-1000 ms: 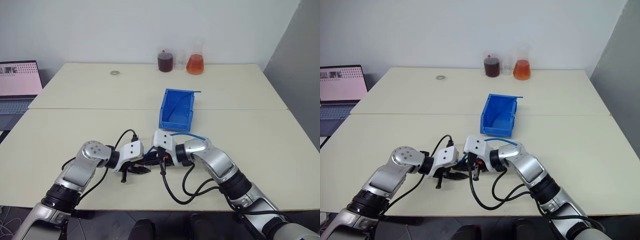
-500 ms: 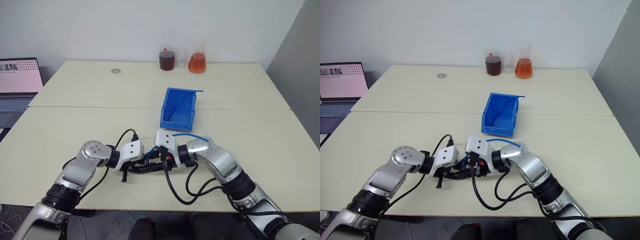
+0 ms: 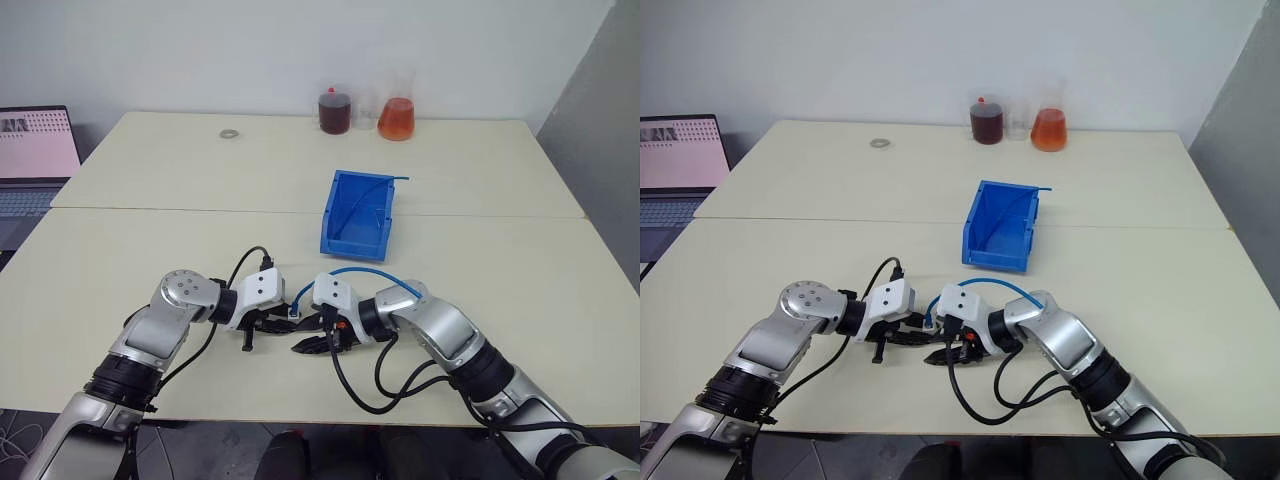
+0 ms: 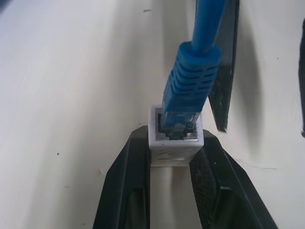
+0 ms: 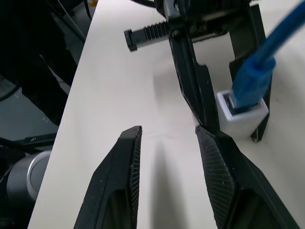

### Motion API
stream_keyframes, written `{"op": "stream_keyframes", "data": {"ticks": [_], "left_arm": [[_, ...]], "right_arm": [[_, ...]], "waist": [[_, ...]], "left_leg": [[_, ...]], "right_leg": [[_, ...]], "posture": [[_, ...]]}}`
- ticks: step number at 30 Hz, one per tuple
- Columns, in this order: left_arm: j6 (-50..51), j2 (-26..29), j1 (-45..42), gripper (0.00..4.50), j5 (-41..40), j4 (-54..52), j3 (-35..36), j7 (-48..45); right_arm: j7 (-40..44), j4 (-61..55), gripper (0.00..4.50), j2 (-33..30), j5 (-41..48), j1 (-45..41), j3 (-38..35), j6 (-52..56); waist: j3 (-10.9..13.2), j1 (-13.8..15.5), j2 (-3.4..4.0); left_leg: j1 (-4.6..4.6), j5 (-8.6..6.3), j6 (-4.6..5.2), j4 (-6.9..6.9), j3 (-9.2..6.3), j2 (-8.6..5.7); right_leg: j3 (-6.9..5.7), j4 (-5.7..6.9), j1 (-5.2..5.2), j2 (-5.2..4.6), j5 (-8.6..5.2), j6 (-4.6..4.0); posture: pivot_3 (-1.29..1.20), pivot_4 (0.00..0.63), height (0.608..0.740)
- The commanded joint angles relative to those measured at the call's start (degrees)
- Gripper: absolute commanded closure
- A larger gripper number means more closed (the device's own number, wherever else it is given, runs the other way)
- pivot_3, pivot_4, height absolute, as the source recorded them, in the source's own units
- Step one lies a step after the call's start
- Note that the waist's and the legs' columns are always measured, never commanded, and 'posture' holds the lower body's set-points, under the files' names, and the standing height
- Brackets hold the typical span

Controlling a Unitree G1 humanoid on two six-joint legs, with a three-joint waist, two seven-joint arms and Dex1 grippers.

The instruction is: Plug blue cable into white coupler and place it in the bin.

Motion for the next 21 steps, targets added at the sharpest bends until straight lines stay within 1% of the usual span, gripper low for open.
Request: {"op": "stream_keyframes", "data": {"ticks": [1, 3, 6, 8, 9, 15, 16, 21], "left_arm": [[0.80, 0.89, 0.65, 3.70, 1.79, 2.14, -0.43, 0.67], [0.76, 1.08, 0.78, 3.70, 1.51, 1.94, -0.52, 0.11], [0.86, 1.48, 1.17, 3.70, 0.62, 1.40, -0.42, -1.19], [0.50, 1.71, 1.32, 3.70, 0.25, 1.21, -0.37, -2.07], [0.32, 1.77, 1.41, 3.70, 0.05, 1.07, -0.25, -2.49], [-0.62, 2.63, 1.04, 3.70, 0.64, 0.88, -0.64, -4.30], [-0.79, 2.67, 0.94, 3.70, 0.87, 0.88, -0.80, -4.40], [-0.97, 2.34, 0.49, 3.70, 1.49, 0.94, -1.23, -4.59]], "right_arm": [[0.09, -0.83, 2.61, -1.85, 0.68, -1.57, -2.30, 1.45], [0.96, -1.98, 2.61, -3.89, 1.04, -1.96, -2.91, 2.56], [0.52, -3.46, 2.61, -4.89, 1.88, -2.06, -4.42, 3.33], [0.43, -4.60, 2.26, -4.86, 2.63, -1.71, -5.17, 3.91], [0.04, -5.11, 2.16, -4.74, 2.70, -1.51, -5.47, 4.19], [-2.85, -7.46, 0.83, -3.14, 4.05, -1.33, -6.75, 6.53], [-3.75, -7.48, 0.62, -2.13, 4.22, -1.60, -6.88, 7.06], [-7.53, -5.45, 0.58, 1.48, 3.41, -2.25, -6.40, 7.38]], "waist": [[0.00, -0.01, -0.01], [0.00, -0.01, -0.01], [0.00, -0.01, -0.01], [0.00, -0.19, -0.01], [0.00, -0.26, -0.01], [0.00, -0.26, -0.01], [0.00, -0.26, -0.01], [0.00, -0.26, -0.01]], "left_leg": [[-0.01, 0.00, 0.00, 0.02, 0.00, -0.01], [-0.02, 0.00, 0.00, 0.04, 0.02, -0.02], [-0.04, 0.00, 0.00, 0.07, 0.05, -0.04], [-0.07, 0.00, 0.00, 0.06, 0.06, -0.05], [-0.08, 0.00, 0.00, 0.06, 0.09, -0.03], [-0.13, 0.00, 0.01, 0.05, 0.06, 0.08], [-0.14, 0.00, 0.01, 0.05, 0.06, 0.08], [-0.15, 0.00, 0.01, 0.06, 0.08, 0.02]], "right_leg": [[0.01, 0.00, -0.01, 0.00, 0.01, 0.01], [0.02, 0.00, -0.01, 0.01, 0.03, 0.04], [0.05, -0.01, -0.02, 0.01, 0.04, 0.07], [0.05, -0.02, -0.06, 0.03, 0.04, 0.07], [0.08, -0.02, -0.09, 0.07, 0.04, 0.07], [0.04, 0.01, -0.13, 0.14, 0.03, 0.04], [0.04, 0.00, -0.13, 0.14, 0.03, 0.04], [0.11, 0.00, -0.13, 0.13, 0.04, 0.04]], "posture": [[0.00, 0.150, 0.740], [0.00, 0.150, 0.740], [0.00, 0.150, 0.740], [0.00, 0.150, 0.740], [0.00, 0.150, 0.740], [0.00, 0.150, 0.740], [0.00, 0.150, 0.740], [0.00, 0.150, 0.740]]}}
